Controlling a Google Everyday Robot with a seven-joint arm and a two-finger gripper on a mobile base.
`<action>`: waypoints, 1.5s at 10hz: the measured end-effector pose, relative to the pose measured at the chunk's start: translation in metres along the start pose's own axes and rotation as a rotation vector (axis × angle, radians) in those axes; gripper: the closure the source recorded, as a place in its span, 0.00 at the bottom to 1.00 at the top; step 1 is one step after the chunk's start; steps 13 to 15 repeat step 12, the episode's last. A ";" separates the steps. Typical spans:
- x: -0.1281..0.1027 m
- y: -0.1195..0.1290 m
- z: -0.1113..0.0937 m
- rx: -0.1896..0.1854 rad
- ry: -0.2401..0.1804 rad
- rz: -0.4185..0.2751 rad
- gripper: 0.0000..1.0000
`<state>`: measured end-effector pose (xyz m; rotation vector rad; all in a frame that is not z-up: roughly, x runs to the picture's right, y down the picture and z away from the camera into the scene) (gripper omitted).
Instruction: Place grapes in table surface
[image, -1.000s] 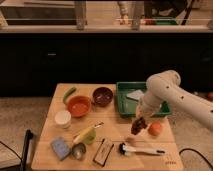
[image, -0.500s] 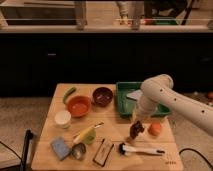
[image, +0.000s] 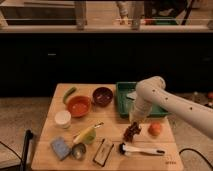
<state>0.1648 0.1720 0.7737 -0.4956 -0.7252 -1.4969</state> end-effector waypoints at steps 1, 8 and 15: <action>0.001 0.000 0.002 0.000 -0.004 0.003 0.49; 0.007 0.003 0.002 0.013 0.005 0.040 0.20; 0.021 0.011 -0.012 0.026 0.049 0.085 0.20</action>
